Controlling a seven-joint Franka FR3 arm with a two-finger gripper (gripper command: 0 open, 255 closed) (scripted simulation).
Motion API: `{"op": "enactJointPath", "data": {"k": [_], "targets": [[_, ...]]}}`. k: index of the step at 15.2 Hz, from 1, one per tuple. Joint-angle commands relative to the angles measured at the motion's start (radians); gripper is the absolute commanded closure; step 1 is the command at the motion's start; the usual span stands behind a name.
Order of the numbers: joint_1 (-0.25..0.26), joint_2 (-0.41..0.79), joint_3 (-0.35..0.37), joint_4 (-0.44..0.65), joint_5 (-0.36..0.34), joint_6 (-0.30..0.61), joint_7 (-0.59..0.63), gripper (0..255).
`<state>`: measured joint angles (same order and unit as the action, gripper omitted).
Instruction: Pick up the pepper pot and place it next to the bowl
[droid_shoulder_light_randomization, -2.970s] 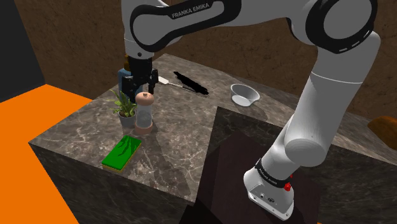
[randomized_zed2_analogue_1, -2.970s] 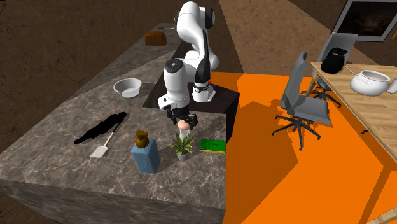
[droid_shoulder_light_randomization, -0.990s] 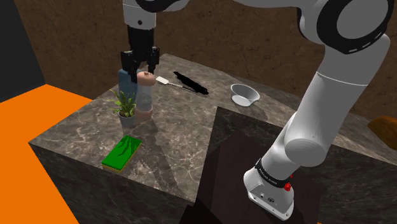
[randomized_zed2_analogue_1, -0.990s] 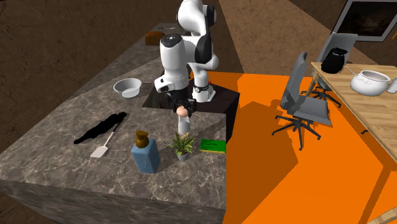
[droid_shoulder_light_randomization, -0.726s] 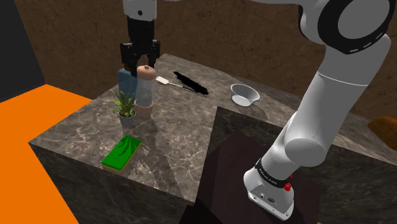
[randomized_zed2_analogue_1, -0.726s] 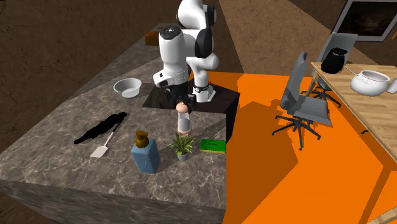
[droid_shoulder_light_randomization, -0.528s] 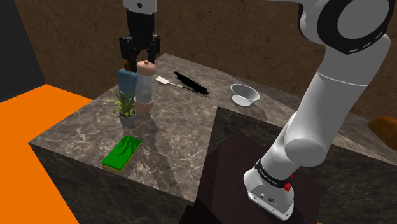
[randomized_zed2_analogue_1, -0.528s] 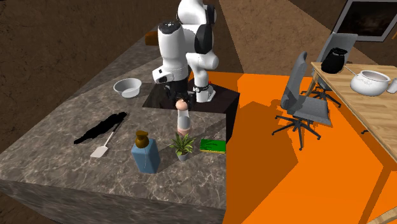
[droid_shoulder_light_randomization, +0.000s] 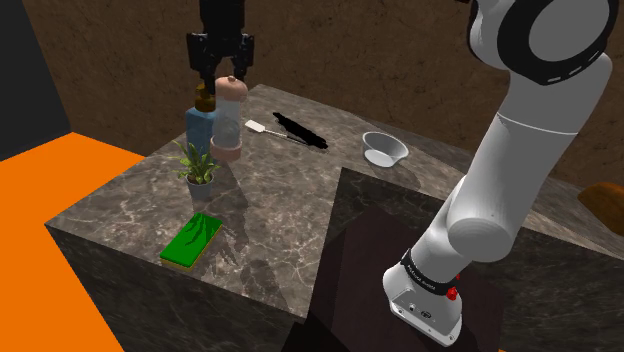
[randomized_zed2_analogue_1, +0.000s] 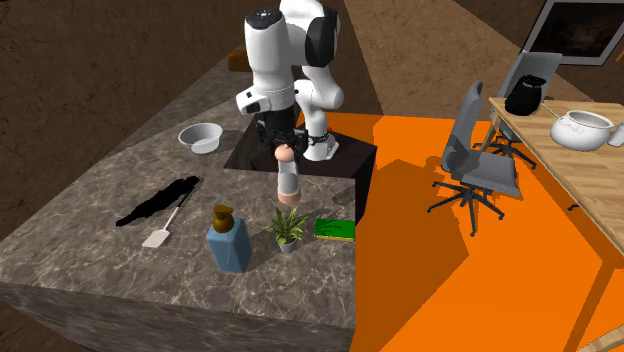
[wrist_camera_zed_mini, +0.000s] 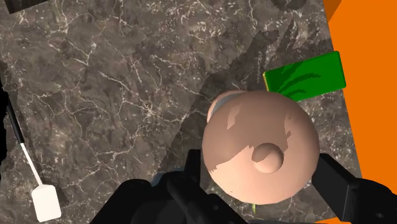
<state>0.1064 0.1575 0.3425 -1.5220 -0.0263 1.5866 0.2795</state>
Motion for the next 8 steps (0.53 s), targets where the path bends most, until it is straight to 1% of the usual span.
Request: {"op": "enactJointPath", "data": {"k": [1, 8], "targets": [[0.002, 0.006, 0.001, 0.038, -0.002, -0.032, 0.002, 255], [0.011, 0.034, 0.004, 0.170, -0.011, -0.138, 0.009, 255]]}}
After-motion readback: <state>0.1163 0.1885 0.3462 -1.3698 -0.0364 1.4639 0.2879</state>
